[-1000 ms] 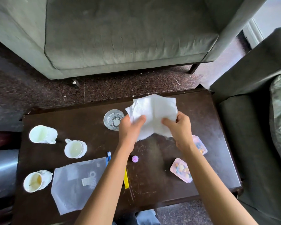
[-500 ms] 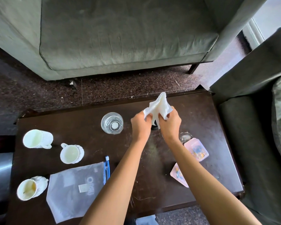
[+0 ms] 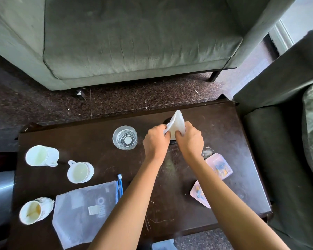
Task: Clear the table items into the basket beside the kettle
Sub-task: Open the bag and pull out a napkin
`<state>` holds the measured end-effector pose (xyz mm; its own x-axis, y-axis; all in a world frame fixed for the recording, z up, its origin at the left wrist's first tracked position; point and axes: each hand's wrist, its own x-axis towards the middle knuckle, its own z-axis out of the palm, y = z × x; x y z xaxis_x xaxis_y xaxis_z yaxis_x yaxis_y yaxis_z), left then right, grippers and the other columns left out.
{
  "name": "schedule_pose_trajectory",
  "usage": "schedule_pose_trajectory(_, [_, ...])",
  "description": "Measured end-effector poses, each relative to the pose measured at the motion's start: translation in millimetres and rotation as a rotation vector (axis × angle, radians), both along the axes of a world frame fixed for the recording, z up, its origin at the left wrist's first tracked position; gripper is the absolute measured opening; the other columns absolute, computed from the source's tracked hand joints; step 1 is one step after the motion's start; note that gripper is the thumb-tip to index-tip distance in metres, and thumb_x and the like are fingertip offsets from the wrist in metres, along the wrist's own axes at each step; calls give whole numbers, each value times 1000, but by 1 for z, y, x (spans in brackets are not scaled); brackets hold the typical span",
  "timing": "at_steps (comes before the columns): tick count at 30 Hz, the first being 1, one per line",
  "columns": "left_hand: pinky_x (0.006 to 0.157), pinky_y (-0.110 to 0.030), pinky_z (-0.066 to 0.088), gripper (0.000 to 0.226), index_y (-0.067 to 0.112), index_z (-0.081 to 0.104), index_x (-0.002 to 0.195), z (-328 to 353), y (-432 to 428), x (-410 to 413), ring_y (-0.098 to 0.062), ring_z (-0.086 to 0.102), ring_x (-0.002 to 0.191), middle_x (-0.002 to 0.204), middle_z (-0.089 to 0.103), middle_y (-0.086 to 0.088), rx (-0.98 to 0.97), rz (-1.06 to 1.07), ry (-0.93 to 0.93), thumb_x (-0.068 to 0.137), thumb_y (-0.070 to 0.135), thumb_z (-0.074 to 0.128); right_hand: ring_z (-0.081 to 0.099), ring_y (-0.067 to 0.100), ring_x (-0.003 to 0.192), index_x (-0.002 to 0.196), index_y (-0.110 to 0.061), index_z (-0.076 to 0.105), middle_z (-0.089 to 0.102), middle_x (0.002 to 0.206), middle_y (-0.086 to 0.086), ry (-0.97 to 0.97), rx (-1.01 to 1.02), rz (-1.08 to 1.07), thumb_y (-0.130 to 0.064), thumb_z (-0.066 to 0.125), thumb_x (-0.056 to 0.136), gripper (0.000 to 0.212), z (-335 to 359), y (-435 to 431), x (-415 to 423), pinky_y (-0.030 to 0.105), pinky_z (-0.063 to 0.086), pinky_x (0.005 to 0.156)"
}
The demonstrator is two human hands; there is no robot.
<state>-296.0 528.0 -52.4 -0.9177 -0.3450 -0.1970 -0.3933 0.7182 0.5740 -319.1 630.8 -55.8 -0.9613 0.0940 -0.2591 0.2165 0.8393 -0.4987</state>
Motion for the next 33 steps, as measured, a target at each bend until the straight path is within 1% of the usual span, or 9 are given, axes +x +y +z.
schedule_pose_trajectory(4, [58, -33, 38, 14, 8, 61, 86, 0, -3, 1, -34, 63, 79, 84, 69, -13, 7, 17, 82, 84, 22, 57, 52, 27, 70, 97, -15, 52, 58, 79, 0, 33, -30, -2, -24, 59, 81, 19, 1, 4, 0, 31, 37, 58])
schedule_pose_trajectory(7, [59, -36, 44, 16, 10, 62, 94, 2, -4, 1, -36, 63, 79, 84, 70, -14, 11, 40, 130, 85, 24, 58, 47, 28, 68, 94, -12, 50, 54, 78, 1, 104, 53, 10, -23, 57, 84, 17, 6, 5, -2, 32, 36, 58])
schedule_pose_trajectory(11, [57, -35, 41, 15, 11, 61, 88, -1, 0, 1, -35, 63, 80, 85, 69, -12, -29, 16, 8, 85, 24, 55, 49, 31, 69, 87, -13, 43, 55, 77, 6, 47, 144, 89, -18, 52, 86, 11, 4, 3, -1, 32, 35, 58])
schedule_pose_trajectory(13, [60, -35, 44, 16, 15, 65, 94, -3, 0, 1, -32, 64, 84, 91, 69, -8, -1, 15, -24, 84, 25, 57, 52, 33, 72, 86, -14, 38, 61, 83, 10, 11, 170, 132, -18, 52, 87, 14, 2, 3, 0, 32, 35, 59])
schedule_pose_trajectory(17, [62, -34, 50, 21, 21, 64, 98, -4, -1, 7, -22, 65, 81, 93, 68, 0, 54, 34, 67, 82, 33, 63, 59, 34, 83, 101, -13, 48, 65, 91, 8, 53, 108, 81, -28, 58, 86, 24, 6, 5, 1, 33, 37, 62])
schedule_pose_trajectory(20, [58, -34, 48, 16, 15, 62, 95, -3, -3, 10, -27, 64, 78, 90, 68, -6, 21, 42, 148, 86, 28, 60, 60, 34, 82, 109, -15, 51, 66, 90, 7, 110, 46, 10, -30, 56, 86, 28, 10, 3, 4, 32, 37, 61])
schedule_pose_trajectory(23, [58, -34, 41, 13, 9, 61, 90, -3, -2, 9, -32, 63, 80, 89, 68, -11, 7, 58, 91, 87, 22, 57, 60, 35, 81, 107, -13, 53, 67, 87, 9, 98, 74, 38, -24, 52, 89, 21, 8, 0, 5, 32, 36, 60])
schedule_pose_trajectory(28, [65, -38, 47, 21, 15, 62, 103, -1, 0, 9, -31, 64, 90, 100, 68, -8, 54, 54, -2, 86, 25, 58, 60, 38, 86, 106, -12, 53, 66, 90, 13, 38, 97, 59, -21, 51, 89, 19, 5, -2, 5, 35, 39, 64])
schedule_pose_trajectory(33, [66, -40, 55, 25, 21, 56, 104, 0, -6, 31, -17, 65, 78, 94, 66, 3, 206, 129, 169, 83, 35, 59, 55, 21, 82, 114, -20, 48, 62, 102, 0, 156, -35, -23, -29, 61, 85, 33, 14, 6, 22, 30, 37, 64])
